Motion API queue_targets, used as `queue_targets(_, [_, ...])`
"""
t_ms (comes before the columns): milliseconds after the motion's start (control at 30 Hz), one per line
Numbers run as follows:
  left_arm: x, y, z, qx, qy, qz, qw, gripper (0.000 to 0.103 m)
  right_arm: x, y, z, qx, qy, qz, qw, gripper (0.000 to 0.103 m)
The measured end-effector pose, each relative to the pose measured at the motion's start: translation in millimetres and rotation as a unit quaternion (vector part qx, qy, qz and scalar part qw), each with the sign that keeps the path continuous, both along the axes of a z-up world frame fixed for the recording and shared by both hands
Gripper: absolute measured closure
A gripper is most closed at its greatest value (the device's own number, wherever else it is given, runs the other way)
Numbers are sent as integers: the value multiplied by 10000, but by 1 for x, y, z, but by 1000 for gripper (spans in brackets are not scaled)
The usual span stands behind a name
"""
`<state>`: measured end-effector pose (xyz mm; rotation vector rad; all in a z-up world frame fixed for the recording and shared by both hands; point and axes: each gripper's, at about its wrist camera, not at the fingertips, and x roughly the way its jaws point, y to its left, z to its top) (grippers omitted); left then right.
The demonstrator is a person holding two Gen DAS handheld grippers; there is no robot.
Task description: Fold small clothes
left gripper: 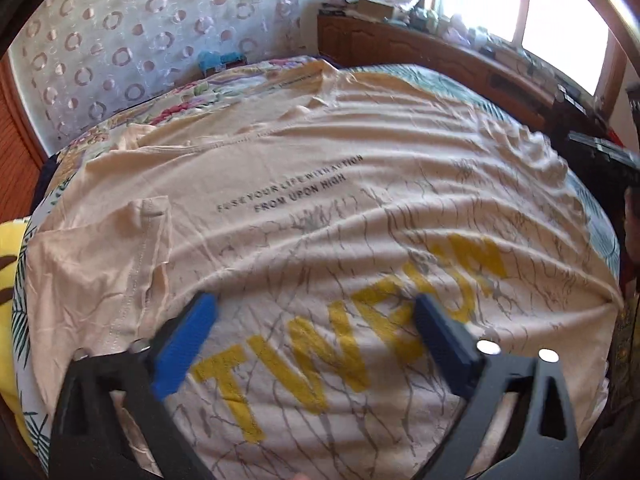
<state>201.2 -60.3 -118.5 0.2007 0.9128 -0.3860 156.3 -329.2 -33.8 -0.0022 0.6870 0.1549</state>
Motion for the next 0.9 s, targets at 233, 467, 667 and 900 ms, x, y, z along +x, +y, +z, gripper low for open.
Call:
queue_targets(233, [-3,-1,3,-23,17,-7,10000,0,16,-51,-26,197,460,-444,9978,53])
queue_targets(467, [-3,-1,2,-24,17,11,10000,0,38,-73,-32,465,840,-439,9944,53])
queue_targets(667, [-3,-1,1,-35,18,25,10000,0,54,-64,-19,14,728,-351,9967,89])
queue_targets(900, [-22,13,19,-381,-473,366,9975,0,45,-36,-5,-83,244,12,9997,99])
